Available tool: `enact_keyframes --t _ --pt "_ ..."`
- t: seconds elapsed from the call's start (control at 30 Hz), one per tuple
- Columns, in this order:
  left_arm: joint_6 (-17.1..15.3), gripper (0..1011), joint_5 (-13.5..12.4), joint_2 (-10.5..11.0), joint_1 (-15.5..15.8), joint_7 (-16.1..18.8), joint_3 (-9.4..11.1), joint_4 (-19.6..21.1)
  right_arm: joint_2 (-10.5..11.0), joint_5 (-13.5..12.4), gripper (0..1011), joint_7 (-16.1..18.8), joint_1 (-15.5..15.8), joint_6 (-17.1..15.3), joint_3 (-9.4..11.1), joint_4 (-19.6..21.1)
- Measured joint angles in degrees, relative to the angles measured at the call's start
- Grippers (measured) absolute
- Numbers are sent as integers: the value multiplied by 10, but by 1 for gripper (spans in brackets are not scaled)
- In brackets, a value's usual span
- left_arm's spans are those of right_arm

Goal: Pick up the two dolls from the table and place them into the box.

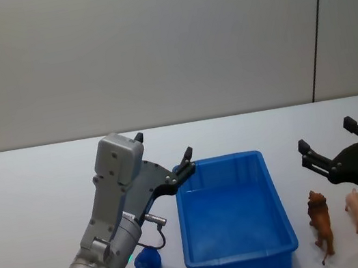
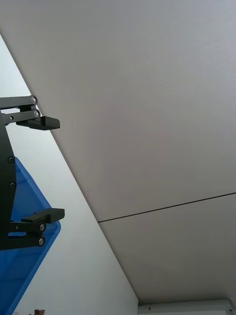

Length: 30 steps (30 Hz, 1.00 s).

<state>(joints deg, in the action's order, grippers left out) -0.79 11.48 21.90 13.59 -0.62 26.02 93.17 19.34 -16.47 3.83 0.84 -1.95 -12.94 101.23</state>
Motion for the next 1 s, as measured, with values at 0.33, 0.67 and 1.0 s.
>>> enact_keyframes --t 0.33,0.67,1.0 --pt "0 1001 0 0 0 0 0 0 5 -1 1001 7 -1 -4 4 -7" --pt "0 1001 0 0 0 0 0 0 23 -9 1001 20 -2 -24 21 -30" --pt "0 1001 0 0 0 0 0 0 37 -11 1001 31 -7 -58 32 -55"
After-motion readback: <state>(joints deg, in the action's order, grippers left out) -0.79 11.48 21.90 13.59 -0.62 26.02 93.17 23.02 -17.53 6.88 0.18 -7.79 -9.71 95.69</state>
